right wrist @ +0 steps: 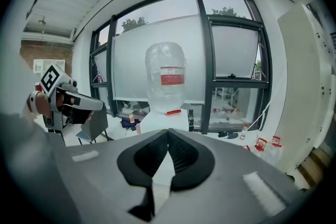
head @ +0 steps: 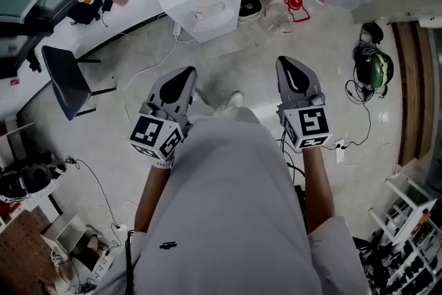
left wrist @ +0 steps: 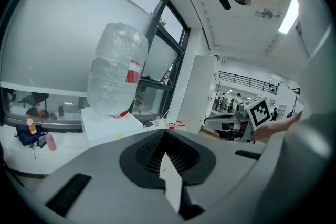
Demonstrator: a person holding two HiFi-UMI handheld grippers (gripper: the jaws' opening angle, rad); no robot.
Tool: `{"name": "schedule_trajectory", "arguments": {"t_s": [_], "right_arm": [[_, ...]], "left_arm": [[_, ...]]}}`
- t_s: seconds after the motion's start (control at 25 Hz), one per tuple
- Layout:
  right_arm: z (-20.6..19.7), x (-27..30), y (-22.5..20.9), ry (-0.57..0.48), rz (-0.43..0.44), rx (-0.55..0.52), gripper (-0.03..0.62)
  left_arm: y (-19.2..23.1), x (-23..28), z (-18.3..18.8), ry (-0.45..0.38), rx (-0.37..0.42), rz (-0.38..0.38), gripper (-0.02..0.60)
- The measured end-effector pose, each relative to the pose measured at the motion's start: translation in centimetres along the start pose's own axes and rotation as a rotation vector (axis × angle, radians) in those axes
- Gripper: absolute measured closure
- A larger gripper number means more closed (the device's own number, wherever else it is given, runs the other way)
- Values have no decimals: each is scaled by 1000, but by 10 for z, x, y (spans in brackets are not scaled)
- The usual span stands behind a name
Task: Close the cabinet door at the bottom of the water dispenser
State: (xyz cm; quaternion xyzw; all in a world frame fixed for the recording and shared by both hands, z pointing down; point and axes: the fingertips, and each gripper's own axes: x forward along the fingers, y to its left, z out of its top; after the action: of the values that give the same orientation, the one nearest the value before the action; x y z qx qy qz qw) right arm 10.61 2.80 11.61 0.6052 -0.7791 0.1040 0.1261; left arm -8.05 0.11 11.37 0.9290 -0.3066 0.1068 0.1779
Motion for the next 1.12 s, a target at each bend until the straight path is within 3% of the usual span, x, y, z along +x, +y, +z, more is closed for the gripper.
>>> {"name": "schedule_trajectory", "arguments": {"t_s": [0.4,0.76,1.12], "right_arm": [[22,-52,4,-64,-28,-3,583],[34,-74,16,-113,5,-16,583],[27,-78,21,-149,-14,86,583]], "left_arm": [[-22,-7,37,-77,39,-36,576],[-40,-13,59,-94,67,-94,575],[-52,-12,58,-99,74,-127,575]]}}
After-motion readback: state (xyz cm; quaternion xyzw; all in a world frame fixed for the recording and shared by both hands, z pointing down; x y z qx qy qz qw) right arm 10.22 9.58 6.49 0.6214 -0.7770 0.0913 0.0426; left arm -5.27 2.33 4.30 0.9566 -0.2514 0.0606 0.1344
